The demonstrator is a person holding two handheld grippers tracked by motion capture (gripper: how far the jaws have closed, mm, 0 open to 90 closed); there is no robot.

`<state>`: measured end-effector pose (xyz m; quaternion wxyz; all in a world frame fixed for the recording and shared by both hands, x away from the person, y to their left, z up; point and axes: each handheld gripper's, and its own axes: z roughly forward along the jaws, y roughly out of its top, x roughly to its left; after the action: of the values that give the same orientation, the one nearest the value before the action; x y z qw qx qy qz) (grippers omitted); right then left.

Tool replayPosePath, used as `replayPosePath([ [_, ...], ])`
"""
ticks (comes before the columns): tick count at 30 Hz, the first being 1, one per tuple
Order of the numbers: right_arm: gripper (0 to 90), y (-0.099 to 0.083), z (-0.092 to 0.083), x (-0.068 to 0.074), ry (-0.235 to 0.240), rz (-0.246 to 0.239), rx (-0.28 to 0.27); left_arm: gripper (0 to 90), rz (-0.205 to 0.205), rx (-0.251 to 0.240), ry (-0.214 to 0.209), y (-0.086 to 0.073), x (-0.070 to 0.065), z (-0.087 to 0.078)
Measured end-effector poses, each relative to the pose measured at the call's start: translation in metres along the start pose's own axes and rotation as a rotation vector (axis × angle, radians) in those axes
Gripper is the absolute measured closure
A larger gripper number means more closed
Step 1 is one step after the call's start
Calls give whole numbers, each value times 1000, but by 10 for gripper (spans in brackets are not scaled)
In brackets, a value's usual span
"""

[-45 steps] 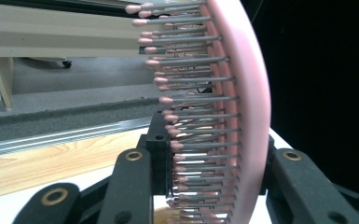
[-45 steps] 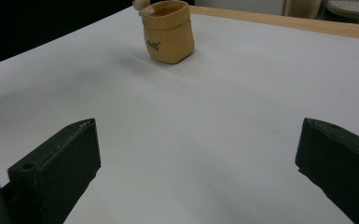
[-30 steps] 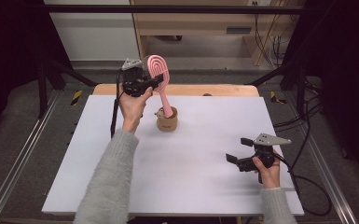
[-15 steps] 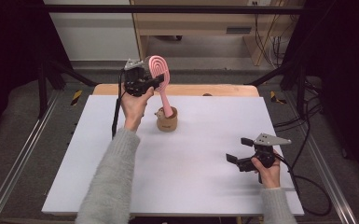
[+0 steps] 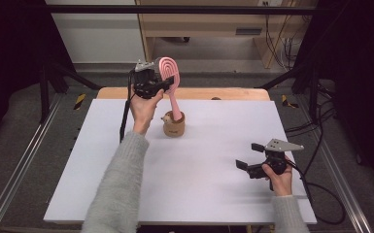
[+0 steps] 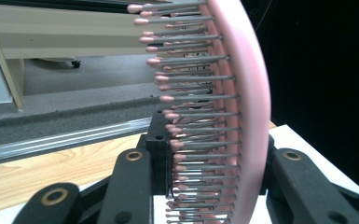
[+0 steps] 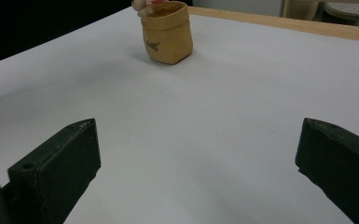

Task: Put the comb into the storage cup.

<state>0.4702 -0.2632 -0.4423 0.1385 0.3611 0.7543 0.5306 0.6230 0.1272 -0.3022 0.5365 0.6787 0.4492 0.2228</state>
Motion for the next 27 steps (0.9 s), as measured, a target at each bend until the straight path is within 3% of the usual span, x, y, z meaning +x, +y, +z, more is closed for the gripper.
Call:
replayPosePath([
  [27,3,0,-1,0,2,0,-2,628,9,41,20,-13,8,17],
])
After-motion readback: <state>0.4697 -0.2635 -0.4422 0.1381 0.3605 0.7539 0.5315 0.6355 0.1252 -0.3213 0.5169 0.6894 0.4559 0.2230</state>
